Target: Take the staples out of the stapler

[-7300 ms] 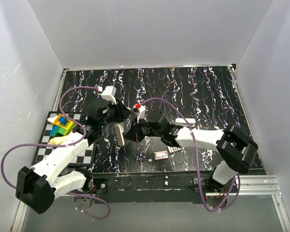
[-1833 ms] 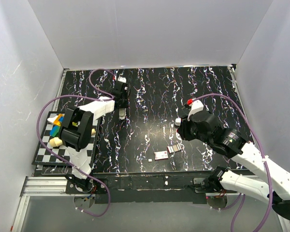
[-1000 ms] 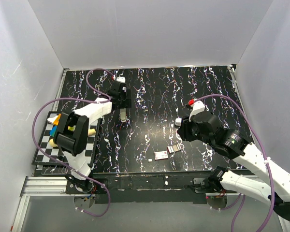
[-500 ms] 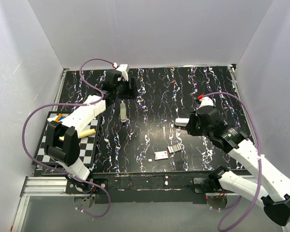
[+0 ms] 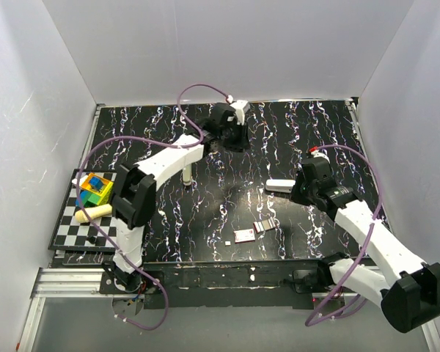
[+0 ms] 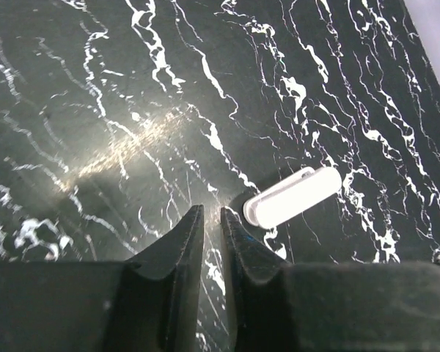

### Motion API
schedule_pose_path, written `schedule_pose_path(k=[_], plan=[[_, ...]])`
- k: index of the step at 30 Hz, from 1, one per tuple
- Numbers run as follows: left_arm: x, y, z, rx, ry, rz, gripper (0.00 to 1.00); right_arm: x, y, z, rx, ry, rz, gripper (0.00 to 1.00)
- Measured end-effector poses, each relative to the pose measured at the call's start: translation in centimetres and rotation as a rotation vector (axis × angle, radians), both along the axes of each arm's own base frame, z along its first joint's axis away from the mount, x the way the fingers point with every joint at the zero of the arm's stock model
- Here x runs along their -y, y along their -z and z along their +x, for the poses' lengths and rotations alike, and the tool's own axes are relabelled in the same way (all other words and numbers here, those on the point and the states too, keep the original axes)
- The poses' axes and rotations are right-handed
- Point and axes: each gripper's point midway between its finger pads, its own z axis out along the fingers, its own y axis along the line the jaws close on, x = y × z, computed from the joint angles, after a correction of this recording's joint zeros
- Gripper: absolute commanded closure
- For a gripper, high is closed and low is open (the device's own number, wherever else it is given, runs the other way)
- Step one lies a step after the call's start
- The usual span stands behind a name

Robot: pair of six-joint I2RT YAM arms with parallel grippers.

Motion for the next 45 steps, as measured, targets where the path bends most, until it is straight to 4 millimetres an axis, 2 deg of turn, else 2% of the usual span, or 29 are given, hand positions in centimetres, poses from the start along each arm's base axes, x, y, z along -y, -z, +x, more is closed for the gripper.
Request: schedule_pose_path(k=[6,11,15,21,32,36,39,45], plan=[[3.9,4.7,0.6,-0.076,0.045,0.014,0.99,0.8,2.1,1.1,-0.059,0.066,0.015,0.99],[6.2,8.3,0.4,-0.144,0.073,0.024,1.00,1.4,4.1,1.8,-0.117,0.104,0.021,0.99],[8.4,9.4,0.1,-0.168,0.100,0.008,1.00,1.9,5.3,2.3,-0.153,0.142,0.031,0.99],[11.2,10.0,-0.4,-0.181,0.136,-0.026,1.00,2.8,7.3,2.6,-0.219,0.187,0.021,0.99],[12.2,13.0,-2.4,-0.232,0.158,0.010,1.00,3.5,10.2,3.5,-0.300,0.239,0.009,0.99],[12.3,13.6,-2.7,-0.236,0.160,0.019,1.00,3.6,10.5,4.4,-0.301,0.251,0.011,0.99],[11.8,15.1,-3.5,-0.258,0.159,0.048,1.00,3.7,10.8,4.9,-0.302,0.259,0.010,0.99],[11.6,15.3,-3.9,-0.243,0.162,0.038,1.00,3.8,10.6,6.7,-0.286,0.272,0.009,0.99]])
